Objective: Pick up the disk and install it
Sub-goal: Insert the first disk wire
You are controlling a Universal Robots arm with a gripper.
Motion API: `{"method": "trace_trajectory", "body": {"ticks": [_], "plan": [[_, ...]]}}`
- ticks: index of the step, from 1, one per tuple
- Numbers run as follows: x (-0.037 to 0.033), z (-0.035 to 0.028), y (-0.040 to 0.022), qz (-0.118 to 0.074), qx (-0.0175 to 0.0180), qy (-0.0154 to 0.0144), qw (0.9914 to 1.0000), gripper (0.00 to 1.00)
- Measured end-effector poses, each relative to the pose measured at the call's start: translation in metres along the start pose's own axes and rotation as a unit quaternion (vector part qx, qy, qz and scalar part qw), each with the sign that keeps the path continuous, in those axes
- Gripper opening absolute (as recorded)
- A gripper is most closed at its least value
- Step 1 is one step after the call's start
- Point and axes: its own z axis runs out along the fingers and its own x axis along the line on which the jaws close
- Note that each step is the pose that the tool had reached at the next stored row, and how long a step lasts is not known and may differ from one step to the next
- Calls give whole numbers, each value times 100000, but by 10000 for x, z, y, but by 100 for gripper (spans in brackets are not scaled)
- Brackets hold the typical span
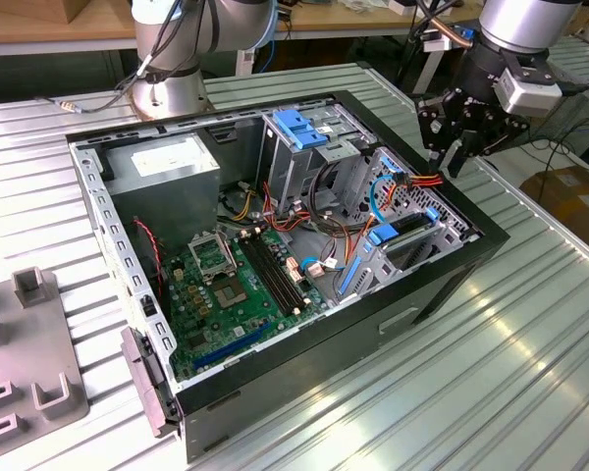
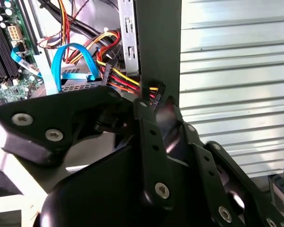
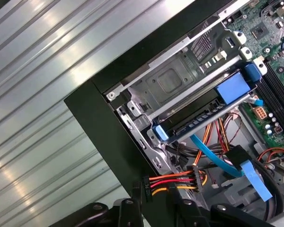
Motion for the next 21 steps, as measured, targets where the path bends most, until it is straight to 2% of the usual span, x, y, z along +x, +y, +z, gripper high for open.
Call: {"method": "trace_trajectory", "body": {"ticks": [8, 15, 18, 19, 21], "plan": [[-4, 54, 2, -123, -779, 595, 99995, 36], [18, 94, -14, -121, -798, 608, 99995, 35], [19, 97, -15, -117, -813, 618, 99995, 16], [20, 96, -15, -118, -805, 611, 99995, 16], [26, 39, -18, -118, -804, 613, 99995, 16]]}}
